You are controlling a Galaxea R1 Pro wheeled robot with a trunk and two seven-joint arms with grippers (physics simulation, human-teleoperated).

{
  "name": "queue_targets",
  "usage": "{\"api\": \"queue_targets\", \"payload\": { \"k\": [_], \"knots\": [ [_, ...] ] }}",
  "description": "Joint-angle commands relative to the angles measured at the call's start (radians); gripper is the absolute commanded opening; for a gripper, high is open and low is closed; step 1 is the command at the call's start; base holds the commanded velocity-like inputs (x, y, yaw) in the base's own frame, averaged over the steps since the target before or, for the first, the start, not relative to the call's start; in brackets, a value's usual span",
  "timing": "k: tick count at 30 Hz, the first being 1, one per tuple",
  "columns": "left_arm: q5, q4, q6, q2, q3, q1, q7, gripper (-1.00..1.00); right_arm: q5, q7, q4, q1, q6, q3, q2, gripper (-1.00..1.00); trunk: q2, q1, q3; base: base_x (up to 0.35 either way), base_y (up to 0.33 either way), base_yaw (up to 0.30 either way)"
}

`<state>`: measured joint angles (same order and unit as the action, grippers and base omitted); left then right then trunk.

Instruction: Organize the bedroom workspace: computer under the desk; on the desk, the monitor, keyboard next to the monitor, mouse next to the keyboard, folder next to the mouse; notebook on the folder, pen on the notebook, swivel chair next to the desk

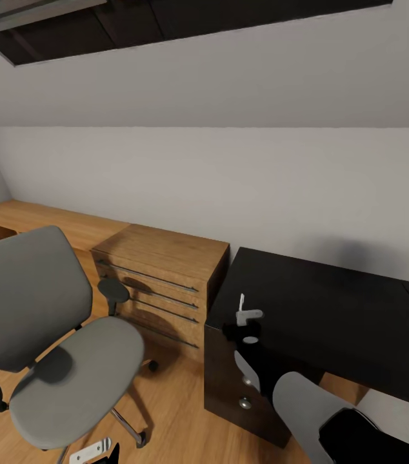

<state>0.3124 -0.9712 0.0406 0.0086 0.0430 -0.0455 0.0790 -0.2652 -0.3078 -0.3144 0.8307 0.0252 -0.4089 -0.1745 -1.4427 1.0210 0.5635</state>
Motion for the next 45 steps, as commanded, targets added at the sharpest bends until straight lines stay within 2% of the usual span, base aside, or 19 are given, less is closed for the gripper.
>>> {"api": "queue_targets", "payload": {
  "k": [1, 6, 11, 35, 45],
  "knots": [
    [0.010, -0.001, 0.002, 0.001, -0.002, -0.001, 0.004, 1.00, -0.007, -0.010, 0.038, 0.001, 0.009, 0.008, 0.000, 1.00, 0.000, 0.000, 0.001, 0.000, 0.000, 0.000],
    [0.010, -0.001, 0.002, 0.001, -0.002, -0.001, 0.004, 1.00, -0.007, -0.008, 0.037, 0.001, 0.009, 0.065, 0.000, 1.00, 0.000, 0.000, 0.001, 0.000, 0.000, 0.000],
    [0.010, 0.000, 0.002, 0.001, -0.002, -0.001, 0.004, 1.00, -0.006, -0.008, 0.037, 0.001, 0.009, 0.081, 0.006, 1.00, 0.000, 0.000, 0.001, 0.000, 0.000, 0.000],
    [0.009, 0.006, 0.002, 0.001, -0.003, -0.001, 0.004, 1.00, -0.008, -0.007, 0.037, 0.001, 0.009, 0.088, 0.012, 1.00, 0.000, 0.000, 0.001, 0.002, 0.000, 0.000],
    [0.009, 0.011, 0.002, 0.001, -0.003, -0.001, 0.004, 1.00, -0.008, -0.007, 0.037, 0.001, 0.009, 0.088, 0.012, 1.00, 0.000, 0.000, 0.001, 0.108, 0.000, 0.000]
  ]
}}
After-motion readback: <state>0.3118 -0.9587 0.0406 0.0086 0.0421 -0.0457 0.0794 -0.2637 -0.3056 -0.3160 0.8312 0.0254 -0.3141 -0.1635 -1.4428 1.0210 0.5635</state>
